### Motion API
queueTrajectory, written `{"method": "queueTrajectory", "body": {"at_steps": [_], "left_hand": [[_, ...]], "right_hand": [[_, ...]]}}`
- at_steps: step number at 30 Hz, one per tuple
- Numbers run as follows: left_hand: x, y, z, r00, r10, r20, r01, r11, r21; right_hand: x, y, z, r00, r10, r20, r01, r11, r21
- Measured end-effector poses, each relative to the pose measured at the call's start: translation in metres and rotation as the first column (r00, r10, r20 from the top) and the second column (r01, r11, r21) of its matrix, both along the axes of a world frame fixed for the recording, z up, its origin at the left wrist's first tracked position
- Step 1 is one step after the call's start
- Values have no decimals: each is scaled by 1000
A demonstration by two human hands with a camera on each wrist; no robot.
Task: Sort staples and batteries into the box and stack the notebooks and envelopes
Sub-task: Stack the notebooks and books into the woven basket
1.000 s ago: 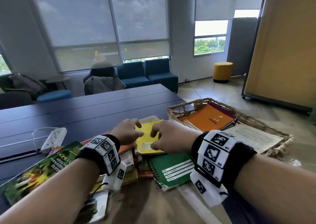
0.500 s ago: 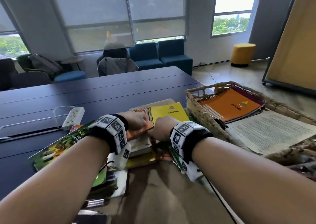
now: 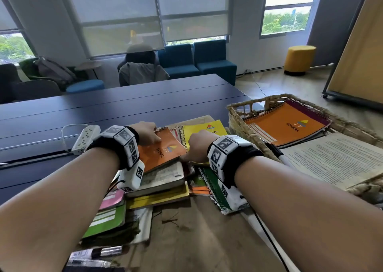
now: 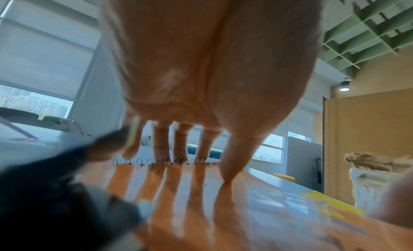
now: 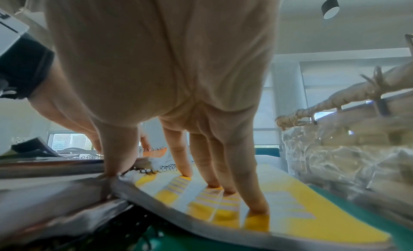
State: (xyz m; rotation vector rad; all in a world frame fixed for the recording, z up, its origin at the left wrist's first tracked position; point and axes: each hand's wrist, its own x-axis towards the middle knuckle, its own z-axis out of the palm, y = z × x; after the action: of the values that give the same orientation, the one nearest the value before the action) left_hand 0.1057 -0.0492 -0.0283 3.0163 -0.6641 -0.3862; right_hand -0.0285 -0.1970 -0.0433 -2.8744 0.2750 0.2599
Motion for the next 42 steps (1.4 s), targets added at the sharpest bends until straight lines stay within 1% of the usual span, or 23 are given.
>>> {"method": "queueTrajectory", "body": {"at_steps": [2,5,8,10,14,17,19,21,24,26,29,30,31,33,35,36,39,41,42], "left_hand": [[3,-1,2,1000,17,-7,-18,999,-45],[11,-2,3,998,15,-53,-25,984,-176],[13,-1,6,996,10,-83,-34,957,-288],[10,-1,12,995,-5,-102,-35,923,-384],[8,8,24,999,-52,9,49,837,-544],[8,17,31,994,-64,89,106,754,-649],[5,21,35,990,-45,136,129,692,-710],[3,23,39,986,-12,164,137,613,-778],[-2,22,48,982,48,182,140,461,-876],[-10,20,56,972,90,215,164,390,-906],[-19,20,65,926,169,337,276,305,-911],[-20,20,66,907,188,378,311,308,-899],[-21,20,68,887,205,413,329,347,-878],[-20,20,68,870,206,448,317,462,-828],[-19,18,69,885,153,440,299,537,-789],[-21,16,70,897,134,421,287,547,-787],[-27,11,76,939,105,328,214,568,-794],[-40,5,81,957,61,282,199,568,-798],[-46,1,84,961,35,275,205,579,-790]], "right_hand": [[1,-2,2,1000,23,-1,-23,1000,-9],[0,-3,3,1000,27,-4,-27,999,-19],[-3,0,2,1000,2,-12,-2,1000,-14],[-6,5,1,1000,-13,16,13,1000,-4],[-14,15,3,997,1,80,-3,1000,25],[-24,10,12,991,23,133,-30,998,50],[-26,1,16,992,-27,126,18,997,70],[-24,-5,14,990,-83,113,72,993,98],[-22,-9,13,988,-108,108,92,986,140],[-28,-10,18,980,-134,145,108,979,173],[-36,-15,30,964,-193,185,158,969,189],[-39,-16,34,952,-229,204,185,960,211],[-41,-18,39,938,-275,212,222,945,240],[-45,-21,49,913,-324,250,260,931,256],[-46,-26,59,866,-385,321,290,907,304],[-47,-29,64,838,-419,350,300,890,344],[-45,-45,73,711,-529,462,293,821,490],[-49,-53,78,615,-607,503,240,752,614],[-53,-54,80,578,-626,523,199,730,654]]}}
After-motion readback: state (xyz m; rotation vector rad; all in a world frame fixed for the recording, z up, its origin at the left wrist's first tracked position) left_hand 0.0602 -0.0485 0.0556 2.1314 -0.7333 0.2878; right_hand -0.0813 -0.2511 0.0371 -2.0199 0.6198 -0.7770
